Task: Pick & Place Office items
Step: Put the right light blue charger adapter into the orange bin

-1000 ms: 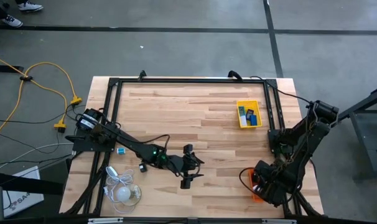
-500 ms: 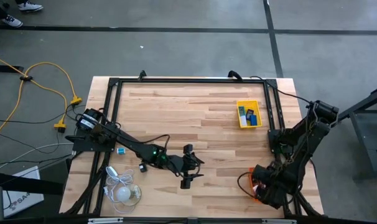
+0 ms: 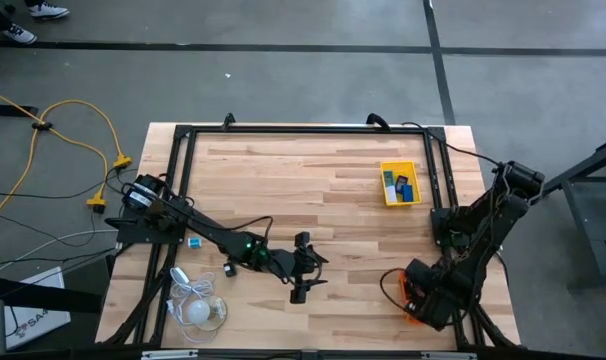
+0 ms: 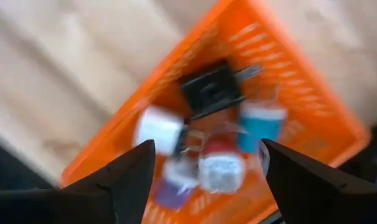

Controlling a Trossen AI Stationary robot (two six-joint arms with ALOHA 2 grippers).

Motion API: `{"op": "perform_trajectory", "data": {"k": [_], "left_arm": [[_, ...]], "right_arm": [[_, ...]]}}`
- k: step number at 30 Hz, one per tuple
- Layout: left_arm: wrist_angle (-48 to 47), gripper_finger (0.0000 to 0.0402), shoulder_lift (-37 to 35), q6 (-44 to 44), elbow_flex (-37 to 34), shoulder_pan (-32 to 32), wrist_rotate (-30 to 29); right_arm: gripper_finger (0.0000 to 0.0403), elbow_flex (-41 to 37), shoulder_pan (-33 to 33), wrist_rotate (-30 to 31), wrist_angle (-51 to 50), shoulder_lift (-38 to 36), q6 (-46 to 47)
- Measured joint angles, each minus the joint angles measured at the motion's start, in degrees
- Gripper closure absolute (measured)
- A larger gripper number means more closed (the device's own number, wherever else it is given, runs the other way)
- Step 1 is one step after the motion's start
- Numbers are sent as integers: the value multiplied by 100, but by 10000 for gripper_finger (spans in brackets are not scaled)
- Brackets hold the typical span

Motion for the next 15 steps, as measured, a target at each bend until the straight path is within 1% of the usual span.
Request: {"op": "perform_trajectory", "data": {"k": [3, 8, 12, 15], "left_arm": [[0, 160, 0, 0, 0, -24, -1], [0, 160, 0, 0, 0, -42, 1], [0, 160, 0, 0, 0, -38, 1], [0, 160, 0, 2, 0, -37, 1]], "right_arm": [[129, 0, 33, 56, 225, 0, -100], [129, 0, 22, 87, 214, 0, 66], [129, 0, 26, -210, 272, 0, 310], [129, 0, 33, -252, 413, 0, 346]]}}
